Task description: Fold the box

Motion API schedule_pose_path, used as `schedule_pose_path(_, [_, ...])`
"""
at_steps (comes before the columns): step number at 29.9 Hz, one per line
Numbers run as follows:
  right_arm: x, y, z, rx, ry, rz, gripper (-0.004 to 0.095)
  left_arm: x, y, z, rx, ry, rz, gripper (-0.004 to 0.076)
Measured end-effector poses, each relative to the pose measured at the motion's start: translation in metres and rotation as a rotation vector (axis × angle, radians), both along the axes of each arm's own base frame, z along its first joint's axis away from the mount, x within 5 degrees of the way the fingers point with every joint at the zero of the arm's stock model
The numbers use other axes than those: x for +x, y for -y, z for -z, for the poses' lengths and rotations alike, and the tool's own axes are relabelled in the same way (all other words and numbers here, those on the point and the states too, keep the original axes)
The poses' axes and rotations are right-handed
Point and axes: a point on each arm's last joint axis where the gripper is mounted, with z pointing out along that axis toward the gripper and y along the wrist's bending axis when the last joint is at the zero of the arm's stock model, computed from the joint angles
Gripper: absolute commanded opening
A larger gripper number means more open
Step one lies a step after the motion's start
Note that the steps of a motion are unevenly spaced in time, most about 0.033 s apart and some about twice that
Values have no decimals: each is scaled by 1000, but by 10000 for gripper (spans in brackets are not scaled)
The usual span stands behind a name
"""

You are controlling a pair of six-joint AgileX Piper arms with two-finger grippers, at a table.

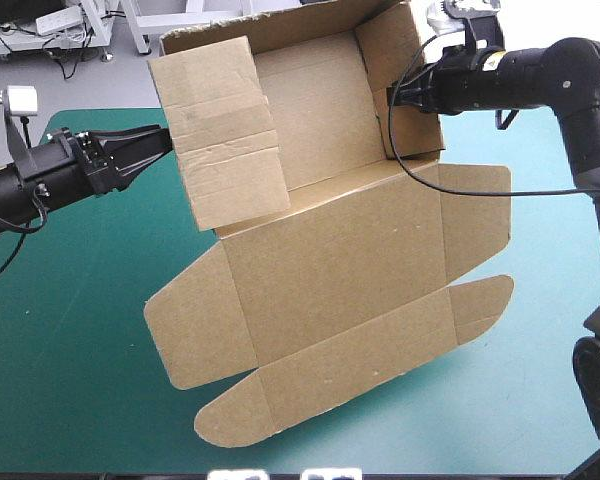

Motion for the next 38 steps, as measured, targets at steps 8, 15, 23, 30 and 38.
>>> schedule_pose_path(8, [12, -7, 11, 5, -20, -8, 2, 0, 0, 0, -6, -7, 0, 333])
schedule_pose_path(15, [15, -6, 11, 13, -4, 5, 2, 0, 0, 0, -7, -7, 0, 333])
schedule_pose_path(23, [17, -6, 10, 21, 2, 12, 2, 0, 0, 0, -11, -10, 1, 375])
schedule_pose_path(30, [16, -16, 13, 6, 3, -5, 2, 0, 0, 0, -7, -14, 0, 375])
schedule_pose_path(38, [7, -57, 15, -95, 51, -11, 2, 4, -5, 6, 126, -55, -83, 374])
